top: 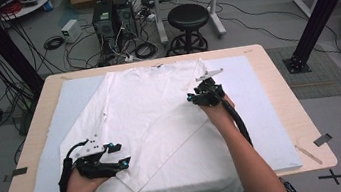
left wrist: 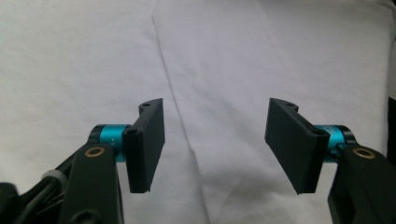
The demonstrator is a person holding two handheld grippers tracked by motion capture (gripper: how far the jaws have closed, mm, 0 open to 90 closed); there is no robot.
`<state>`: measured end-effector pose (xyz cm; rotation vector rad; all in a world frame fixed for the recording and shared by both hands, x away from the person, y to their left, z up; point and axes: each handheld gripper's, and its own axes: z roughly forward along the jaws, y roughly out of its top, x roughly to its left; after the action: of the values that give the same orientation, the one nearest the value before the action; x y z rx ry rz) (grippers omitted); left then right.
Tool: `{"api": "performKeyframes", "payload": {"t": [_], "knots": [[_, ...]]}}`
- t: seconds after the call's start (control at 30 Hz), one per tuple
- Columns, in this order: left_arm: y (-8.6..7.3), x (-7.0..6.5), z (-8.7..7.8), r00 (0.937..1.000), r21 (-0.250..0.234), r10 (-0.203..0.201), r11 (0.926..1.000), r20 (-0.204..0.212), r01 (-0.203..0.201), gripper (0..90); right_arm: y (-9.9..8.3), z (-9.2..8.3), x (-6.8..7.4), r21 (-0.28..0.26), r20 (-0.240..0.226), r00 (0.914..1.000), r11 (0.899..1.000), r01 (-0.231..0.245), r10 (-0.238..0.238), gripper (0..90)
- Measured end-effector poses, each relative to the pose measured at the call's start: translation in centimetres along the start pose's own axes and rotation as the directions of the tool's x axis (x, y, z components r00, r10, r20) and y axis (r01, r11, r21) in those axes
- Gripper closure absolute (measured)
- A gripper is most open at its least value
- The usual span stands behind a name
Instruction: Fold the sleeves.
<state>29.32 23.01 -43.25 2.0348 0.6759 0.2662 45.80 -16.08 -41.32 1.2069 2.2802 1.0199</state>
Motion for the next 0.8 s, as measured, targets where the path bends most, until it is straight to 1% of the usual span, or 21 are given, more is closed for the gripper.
{"api": "performKeyframes", "payload": {"t": [0.03,0.07,0.1,0.17,0.2,0.23,0.27,0.33,0.4,0.43,0.47,0.53,0.57,0.63,0.73,0.8], "knots": [[0.0,0.1,0.0,1.0,-0.001,0.002,1.0,0.001,-0.002,37.9,0.3,0.9,-0.2,0.011,0.013,0.9999,1.0,0.002,-0.002,60.7],[0.0,0.1,0.0,1.0,-0.002,0.002,1.0,-0.001,-0.002,37.9,0.7,2.7,-0.5,0.046,0.021,0.9998,0.999,-0.002,0.001,61.5],[0.0,0.2,-0.1,1.0,-0.002,0.003,1.0,0.0,-0.003,37.9,0.7,3.3,-0.6,0.063,0.024,0.9997,0.998,-0.001,-0.001,63.6],[0.0,0.3,-0.1,1.0,-0.005,-0.004,1.0,-0.003,0.004,37.9,0.5,4.7,-0.9,0.114,0.03,0.9995,0.994,0.002,-0.006,66.7],[-0.1,0.4,-0.1,1.0,-0.006,-0.006,1.0,-0.005,0.006,37.9,0.3,4.9,-1.0,0.077,0.03,0.9994,0.997,-0.02,0.017,76.0],[-0.1,0.4,-0.1,0.9999,-0.004,-0.009,1.0,-0.006,0.009,37.9,0.3,4.9,-1.1,0.075,0.03,0.9991,0.997,-0.03,0.028,83.2],[-0.1,0.5,-0.1,0.9999,-0.004,-0.008,1.0,-0.007,0.008,37.9,0.4,5.0,-1.1,0.075,0.029,0.9989,0.996,-0.04,0.038,88.4],[-0.2,0.6,0.0,0.9999,-0.002,-0.013,0.9999,-0.007,0.013,37.9,1.0,5.0,-1.2,0.093,0.024,0.9991,0.995,-0.038,0.036,89.5],[-0.2,0.5,0.0,0.9999,0.0,-0.013,0.9999,-0.007,0.013,37.9,1.2,4.9,-1.2,0.085,0.023,0.9992,0.996,-0.033,0.031,89.8],[-0.2,0.4,-0.1,0.9999,-0.001,-0.012,0.9999,-0.01,0.012,37.9,1.3,4.8,-1.2,0.072,0.026,0.9992,0.997,-0.034,0.032,89.8],[-0.2,0.4,-0.1,0.9998,-0.003,-0.013,0.9999,-0.012,0.013,37.9,1.7,4.3,-1.2,0.026,0.027,0.9989,0.999,-0.04,0.04,89.8],[-0.3,0.4,-0.2,0.9998,0.002,-0.012,0.9999,-0.014,0.012,37.9,2.2,4.1,-1.2,-0.009,0.03,0.9985,0.999,-0.046,0.046,89.8],[-0.3,0.4,-0.2,0.9997,0.003,-0.014,0.9999,-0.018,0.014,37.9,2.4,4.1,-1.2,-0.019,0.031,0.9977,0.998,-0.059,0.06,89.8],[-0.4,0.4,-0.2,0.9997,0.004,-0.016,0.9999,-0.017,0.016,37.9,2.7,4.2,-1.2,-0.031,0.03,0.9969,0.997,-0.071,0.072,89.8],[-0.4,0.4,-0.1,0.9997,0.012,-0.017,0.9998,-0.016,0.017,37.9,2.6,4.9,-1.3,-0.015,0.021,0.9966,0.997,-0.079,0.079,89.7],[-0.5,0.4,0.0,0.9998,0.012,-0.016,0.9998,-0.013,0.017,37.9,2.7,4.9,-1.3,-0.032,0.007,0.9958,0.995,-0.091,0.091,89.7]]}}
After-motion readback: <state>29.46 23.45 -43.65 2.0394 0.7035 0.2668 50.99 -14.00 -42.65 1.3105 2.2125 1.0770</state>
